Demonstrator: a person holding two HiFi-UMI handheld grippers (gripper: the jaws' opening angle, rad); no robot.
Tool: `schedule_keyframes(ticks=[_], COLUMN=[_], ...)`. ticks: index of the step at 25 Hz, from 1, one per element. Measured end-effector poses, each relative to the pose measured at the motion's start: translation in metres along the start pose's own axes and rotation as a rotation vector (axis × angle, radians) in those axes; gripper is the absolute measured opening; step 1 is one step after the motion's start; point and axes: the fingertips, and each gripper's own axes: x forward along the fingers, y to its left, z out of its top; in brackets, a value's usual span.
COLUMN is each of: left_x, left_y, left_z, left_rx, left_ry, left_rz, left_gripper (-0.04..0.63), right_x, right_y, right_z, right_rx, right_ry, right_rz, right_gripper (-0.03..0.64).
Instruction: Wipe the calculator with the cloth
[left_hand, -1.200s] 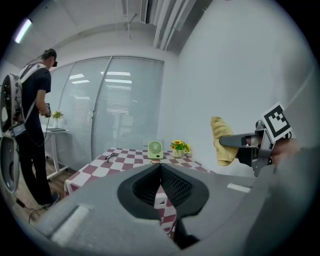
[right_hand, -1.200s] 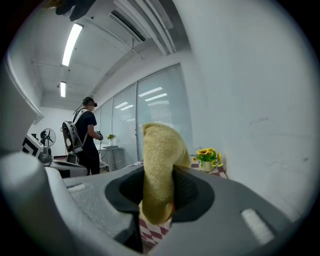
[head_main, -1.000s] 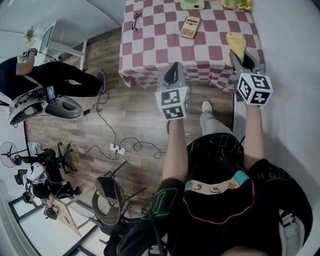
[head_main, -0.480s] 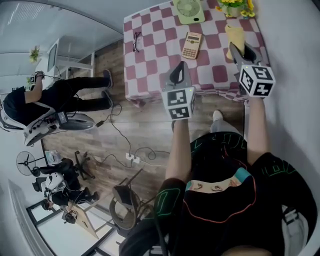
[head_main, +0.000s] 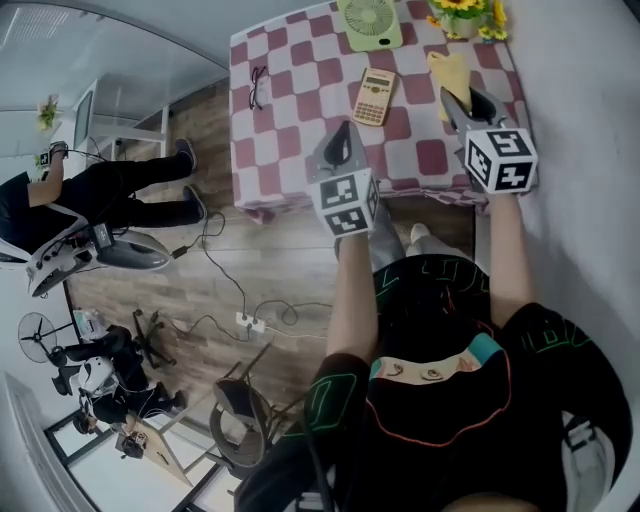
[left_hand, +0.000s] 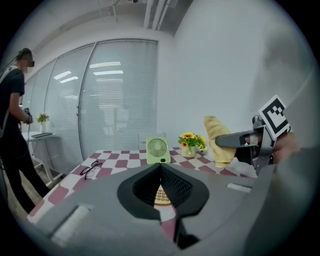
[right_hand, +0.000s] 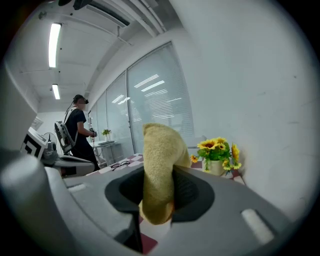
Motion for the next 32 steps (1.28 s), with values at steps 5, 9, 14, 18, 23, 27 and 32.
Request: schedule_keyframes(ticks=[5, 9, 14, 18, 23, 27, 32], left_x=[0.031, 0.051, 0.072, 0.086, 0.098, 0.103, 0.109], left_y=[0.001, 0.009, 0.028, 0.042, 0.051, 0.06, 0.067], left_z=[-0.006, -0.014, -0.031, -0.04, -0.048, -0.06, -0.061], left_rx=[-0.037, -0.06, -0.082, -0.094, -0.101, -0.107, -0.107], left_ry=[0.019, 0.051, 0.105, 0.134, 0.16, 0.194, 0.196], left_rz=[-0.029, -0.045, -0.047, -0.041, -0.061, -0.059, -0.061], left_gripper=[0.009, 0.009, 0.009, 0.009, 0.009, 0.009, 0.009], right_x=[0.023, 0.045, 0.082, 0.111, 0.139, 0.161, 0.187], right_y=[0.003, 0.0, 0.0, 0.003, 0.009, 0.014, 0.024], right_z=[-0.01, -0.021, -0.032, -0.041, -0.053, -0.062, -0.069], right_rx=[-0.057, -0.084, -0.104, -0.154, -0.25, -0.344, -0.426], right_ry=[0.071, 0.139, 0.194, 0.243, 0.316, 0.373, 0.426], right_rz=[0.023, 0.026, 0.034, 0.057, 0.102, 0.152, 0.227], right_gripper=[0.124, 0.124, 0.124, 0.124, 0.124, 0.124, 0.124])
